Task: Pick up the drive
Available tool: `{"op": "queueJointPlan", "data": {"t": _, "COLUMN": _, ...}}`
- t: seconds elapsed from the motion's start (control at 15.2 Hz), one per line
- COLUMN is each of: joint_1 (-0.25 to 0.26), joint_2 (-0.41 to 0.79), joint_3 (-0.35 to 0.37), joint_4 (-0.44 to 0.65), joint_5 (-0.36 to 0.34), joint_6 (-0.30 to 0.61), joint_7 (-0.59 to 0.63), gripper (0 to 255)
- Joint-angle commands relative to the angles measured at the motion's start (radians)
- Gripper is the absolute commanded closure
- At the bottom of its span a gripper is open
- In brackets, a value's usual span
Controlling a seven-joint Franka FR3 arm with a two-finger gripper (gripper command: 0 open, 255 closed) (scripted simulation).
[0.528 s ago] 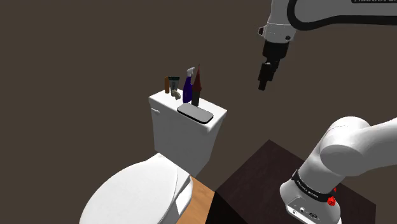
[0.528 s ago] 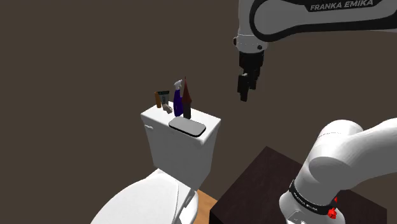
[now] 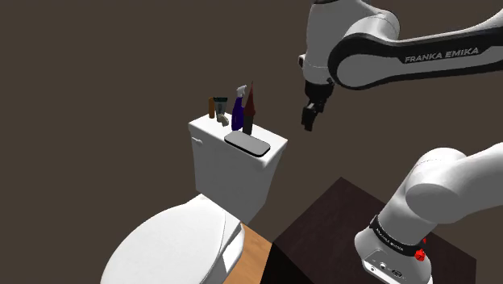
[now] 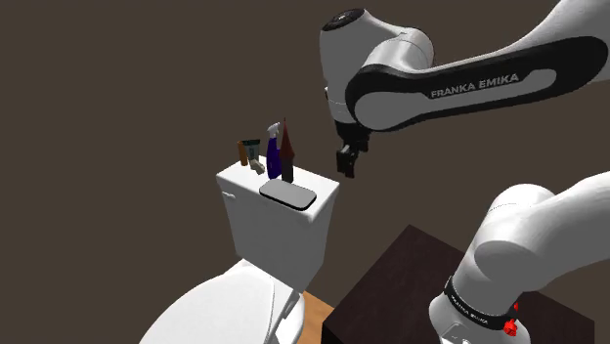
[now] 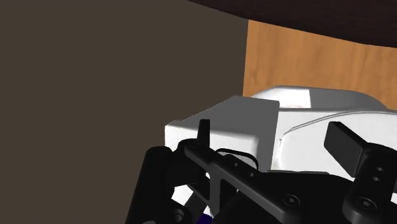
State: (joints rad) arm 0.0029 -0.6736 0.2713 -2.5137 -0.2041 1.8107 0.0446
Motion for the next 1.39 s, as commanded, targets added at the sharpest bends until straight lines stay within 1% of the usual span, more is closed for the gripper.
{"op": "queueJointPlan", "data": {"t": 0.0, "joint_1": -0.011, "joint_2": 0.056, "joint_3": 0.080, "joint_4": -0.024, "joint_5": -0.059, "joint_6": 0.073, "joint_7": 0.085, "gripper": 0}}
{"op": "queueJointPlan", "data": {"t": 0.2, "joint_1": -0.053, "joint_2": 0.167, "joint_3": 0.198, "joint_4": -0.029, "joint_5": -0.179, "joint_6": 0.154, "joint_7": 0.225, "gripper": 0}}
{"op": "queueJointPlan", "data": {"t": 0.4, "joint_1": -0.119, "joint_2": 0.308, "joint_3": 0.323, "joint_4": -0.008, "joint_5": -0.344, "joint_6": 0.193, "joint_7": 0.397, "gripper": 0}}
{"op": "queueJointPlan", "data": {"t": 0.53, "joint_1": -0.169, "joint_2": 0.424, "joint_3": 0.406, "joint_4": 0.023, "joint_5": -0.481, "joint_6": 0.181, "joint_7": 0.530, "gripper": 0}}
{"op": "queueJointPlan", "data": {"t": 0.59, "joint_1": -0.190, "joint_2": 0.492, "joint_3": 0.442, "joint_4": 0.044, "joint_5": -0.558, "joint_6": 0.160, "joint_7": 0.600, "gripper": 0}}
{"op": "queueJointPlan", "data": {"t": 0.73, "joint_1": -0.215, "joint_2": 0.644, "joint_3": 0.496, "joint_4": 0.094, "joint_5": -0.720, "joint_6": 0.083, "joint_7": 0.737, "gripper": 0}}
{"op": "queueJointPlan", "data": {"t": 0.79, "joint_1": -0.213, "joint_2": 0.725, "joint_3": 0.508, "joint_4": 0.122, "joint_5": -0.799, "joint_6": 0.030, "joint_7": 0.799, "gripper": 0}}
{"op": "queueJointPlan", "data": {"t": 0.92, "joint_1": -0.178, "joint_2": 0.885, "joint_3": 0.496, "joint_4": 0.182, "joint_5": -0.943, "joint_6": -0.084, "joint_7": 0.900, "gripper": 0}}
{"op": "queueJointPlan", "data": {"t": 1.12, "joint_1": -0.091, "joint_2": 1.092, "joint_3": 0.426, "joint_4": 0.276, "joint_5": -1.117, "joint_6": -0.239, "joint_7": 0.996, "gripper": 0}}
{"op": "queueJointPlan", "data": {"t": 1.32, "joint_1": -0.001, "joint_2": 1.266, "joint_3": 0.334, "joint_4": 0.378, "joint_5": -1.255, "joint_6": -0.362, "joint_7": 1.044, "gripper": 0}}
